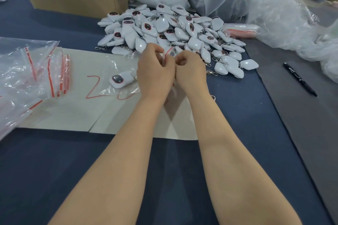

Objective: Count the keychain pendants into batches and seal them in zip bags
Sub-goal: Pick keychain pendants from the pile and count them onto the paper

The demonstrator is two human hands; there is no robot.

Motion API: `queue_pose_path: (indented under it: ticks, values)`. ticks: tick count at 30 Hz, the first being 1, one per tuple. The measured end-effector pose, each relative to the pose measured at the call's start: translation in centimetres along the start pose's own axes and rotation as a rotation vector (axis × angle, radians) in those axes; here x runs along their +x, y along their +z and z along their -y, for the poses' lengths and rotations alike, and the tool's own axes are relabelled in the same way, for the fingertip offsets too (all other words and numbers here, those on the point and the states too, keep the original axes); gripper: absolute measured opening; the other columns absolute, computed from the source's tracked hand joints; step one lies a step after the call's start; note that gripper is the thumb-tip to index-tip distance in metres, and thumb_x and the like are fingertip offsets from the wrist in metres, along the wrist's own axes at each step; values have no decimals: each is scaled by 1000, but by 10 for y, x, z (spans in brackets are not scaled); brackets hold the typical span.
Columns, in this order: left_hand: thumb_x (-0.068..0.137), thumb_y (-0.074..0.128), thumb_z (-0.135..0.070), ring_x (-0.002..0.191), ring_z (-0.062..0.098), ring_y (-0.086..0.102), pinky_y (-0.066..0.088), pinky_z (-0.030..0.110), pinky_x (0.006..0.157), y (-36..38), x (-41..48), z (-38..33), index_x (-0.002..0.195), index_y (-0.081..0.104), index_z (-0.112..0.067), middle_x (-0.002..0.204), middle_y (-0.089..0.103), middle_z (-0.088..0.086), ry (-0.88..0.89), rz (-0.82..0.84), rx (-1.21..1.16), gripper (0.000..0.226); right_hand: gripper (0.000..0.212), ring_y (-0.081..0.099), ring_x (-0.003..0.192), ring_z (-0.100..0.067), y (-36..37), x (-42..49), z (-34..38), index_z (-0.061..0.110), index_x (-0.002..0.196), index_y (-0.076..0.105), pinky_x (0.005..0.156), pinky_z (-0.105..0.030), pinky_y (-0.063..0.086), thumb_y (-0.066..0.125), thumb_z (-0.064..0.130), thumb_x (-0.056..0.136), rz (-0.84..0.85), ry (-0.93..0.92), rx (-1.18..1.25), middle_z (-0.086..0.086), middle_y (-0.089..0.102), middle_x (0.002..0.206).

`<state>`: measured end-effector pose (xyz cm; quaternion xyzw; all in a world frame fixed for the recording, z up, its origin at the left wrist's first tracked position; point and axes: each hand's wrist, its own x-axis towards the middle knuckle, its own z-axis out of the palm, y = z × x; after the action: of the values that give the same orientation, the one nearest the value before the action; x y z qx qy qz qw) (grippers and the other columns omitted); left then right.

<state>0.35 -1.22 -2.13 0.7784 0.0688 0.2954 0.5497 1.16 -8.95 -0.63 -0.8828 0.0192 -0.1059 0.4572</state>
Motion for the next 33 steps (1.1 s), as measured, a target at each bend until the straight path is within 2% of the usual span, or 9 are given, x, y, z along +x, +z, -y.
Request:
queue_pose_path:
  ticks: [5, 8, 11, 14, 19, 22, 24, 27, 33]
  values:
    - [82, 57, -18, 72, 21, 53, 43, 32, 68, -4, 1, -6, 94, 54, -16, 77, 54, 4, 88, -87, -1, 12, 16, 48, 51, 3, -4, -7, 2, 12, 102, 62, 53, -12, 39, 47, 7, 97, 229, -100, 376, 8, 57, 69]
    - [83, 58, -19, 76, 23, 54, 43, 33, 69, -5, 2, -6, 99, 56, -11, 80, 53, 3, 90, -114, 9, 18, 15, 52, 58, 6, -4, -6, 1, 13, 104, 59, 57, -9, 42, 46, 8, 98, 320, -66, 445, 5, 60, 78]
    - [84, 59, -19, 78, 23, 54, 41, 32, 70, -3, 1, -2, 100, 56, -11, 84, 56, 5, 95, -91, 62, 19, 23, 53, 73, -4, -2, -4, -4, 16, 93, 62, 67, -17, 42, 45, -1, 95, 344, -156, 283, 2, 61, 82]
    - [85, 58, -18, 81, 21, 55, 39, 29, 70, 0, 0, 3, 102, 55, -12, 89, 58, 2, 83, -25, 122, 18, 22, 52, 101, -21, 5, 1, -12, 11, 97, 70, 84, -26, 42, 51, 0, 92, 277, -197, 32, -10, 56, 104]
    - [89, 53, -25, 96, 26, 58, 42, 32, 78, 5, -1, 13, 109, 56, -13, 102, 65, 3, -9, 196, 335, 24, 33, 50, 115, -26, 2, 11, -27, 13, 111, 68, 94, -25, 33, 44, 3, 91, -117, -89, -136, -12, 55, 123]
    - [88, 52, -26, 97, 27, 58, 46, 36, 82, 7, -4, 14, 105, 59, -12, 103, 65, 5, 4, 229, 380, 23, 36, 34, 134, -26, 3, 13, -37, 17, 130, 56, 112, -32, 21, 39, 20, 98, -63, -75, -449, -7, 44, 145]
    - [88, 52, -27, 95, 26, 58, 46, 35, 82, 7, -4, 13, 104, 60, -12, 102, 65, 5, 5, 212, 377, 23, 40, 21, 143, -26, 6, 11, -38, 21, 137, 50, 117, -40, 15, 36, 31, 101, -4, -55, -524, -4, 30, 155]
    - [88, 52, -27, 96, 27, 57, 43, 34, 79, 6, -3, 14, 104, 59, -11, 102, 65, 6, 0, 199, 398, 23, 44, 7, 147, -30, 8, 11, -37, 24, 140, 45, 118, -49, 6, 34, 42, 101, 33, 19, -533, -7, 17, 159]
    - [88, 52, -24, 98, 27, 57, 45, 33, 81, 6, -2, 14, 106, 58, -11, 103, 65, 6, -30, 210, 390, 23, 40, 25, 138, -30, 8, 11, -38, 21, 133, 51, 116, -44, 14, 43, 37, 98, -23, 27, -540, -10, 37, 144]
